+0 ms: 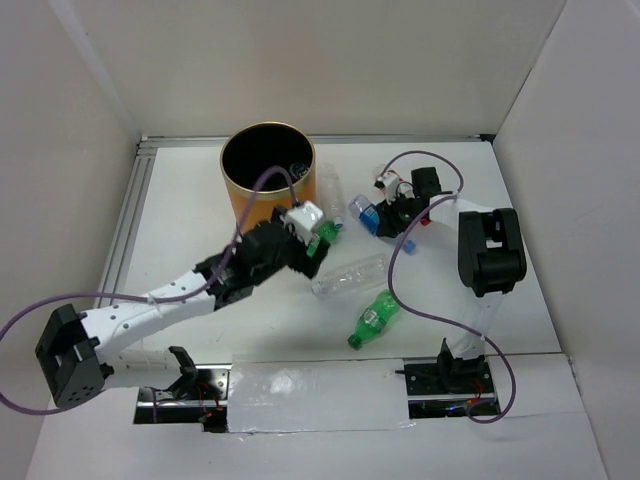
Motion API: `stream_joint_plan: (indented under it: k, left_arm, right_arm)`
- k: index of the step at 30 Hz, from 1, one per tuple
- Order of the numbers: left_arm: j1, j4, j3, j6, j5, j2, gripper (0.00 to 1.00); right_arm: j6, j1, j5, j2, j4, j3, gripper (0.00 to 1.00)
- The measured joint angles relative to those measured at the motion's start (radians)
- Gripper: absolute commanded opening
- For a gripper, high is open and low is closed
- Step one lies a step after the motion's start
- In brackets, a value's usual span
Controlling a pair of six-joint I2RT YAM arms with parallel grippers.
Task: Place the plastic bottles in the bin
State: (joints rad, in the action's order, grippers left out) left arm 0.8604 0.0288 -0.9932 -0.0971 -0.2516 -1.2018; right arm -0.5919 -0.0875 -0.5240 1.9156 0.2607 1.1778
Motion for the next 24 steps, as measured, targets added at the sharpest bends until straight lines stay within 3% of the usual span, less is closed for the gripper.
stream_joint_plan:
  k: [4,10,17,21,24]
  left_arm:
    - [0.091,-0.089,0.255,-0.011,0.035,-0.027,1.00]
    - [0.168,-0.271,0.334,0.042,0.074,-0.135,1.00]
    - [0.210,-0.449,0.283,0.151,0.053,-0.306,1.00]
    - [0.215,-0.514,0.267,0.203,0.010,-0.382,1.00]
    - [0.215,-0.569,0.267,0.233,-0.042,-0.433,1.00]
  right_arm:
    - [-0.021,-0.002,-0.046,-0.032,0.042,-0.007,0.09]
    - [-0.027,-0.002,-0.180,-0.146,0.202,0.116,0.09]
    - [0.135,-0.060,-0.308,-0.170,0.126,0.560,0.09]
    - [0.257,-0.175,-0.341,-0.061,0.011,0.844,0.09]
    - [0.372,-0.250,-0.386,0.132,-0.051,1.136,0.14]
